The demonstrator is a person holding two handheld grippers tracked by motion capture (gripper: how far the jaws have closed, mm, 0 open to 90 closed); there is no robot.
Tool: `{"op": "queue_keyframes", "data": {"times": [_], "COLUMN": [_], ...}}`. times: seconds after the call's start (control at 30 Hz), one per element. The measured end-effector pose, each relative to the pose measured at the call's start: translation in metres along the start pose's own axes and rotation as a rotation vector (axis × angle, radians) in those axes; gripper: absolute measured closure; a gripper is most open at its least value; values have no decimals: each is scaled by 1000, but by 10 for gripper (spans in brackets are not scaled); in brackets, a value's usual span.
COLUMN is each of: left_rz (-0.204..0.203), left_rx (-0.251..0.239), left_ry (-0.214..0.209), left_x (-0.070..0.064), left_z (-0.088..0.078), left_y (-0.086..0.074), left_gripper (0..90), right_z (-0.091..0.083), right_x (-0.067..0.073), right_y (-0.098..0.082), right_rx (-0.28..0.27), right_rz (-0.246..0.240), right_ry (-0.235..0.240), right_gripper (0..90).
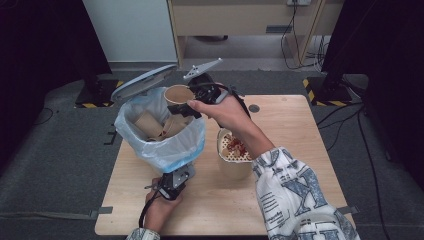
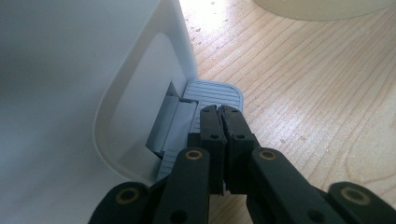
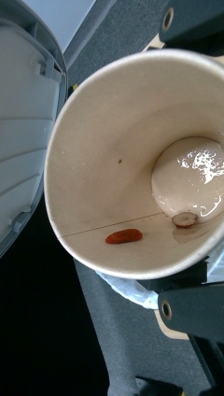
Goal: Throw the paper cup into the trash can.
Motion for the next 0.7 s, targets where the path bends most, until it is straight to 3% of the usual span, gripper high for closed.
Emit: {"op": "queue_keyframes", "data": {"times": [0.33,0.7], "left_rz": [0,1], "left_rx": [0,0], "left_ry": [0,0], "left_x": [0,0], "left_z": [0,0], "left_y": [0,0], "left_gripper": [873,874], "right_z": [15,29], "right_x": [-2,7], "right_y": [1,5], "right_rx": [11,16], "right_rz": [4,-3], "right_ry": [-27,-11], "right_gripper": [307,301]}}
Point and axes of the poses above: each handheld gripper's, and its own axes: z roughly forward along the jaws, y roughly out of its top, x roughly to its left, the point moved 10 cm from there along z, roughly forward along the jaws, and after that the axes turned 11 degrees about x, right-handed, at the moved point
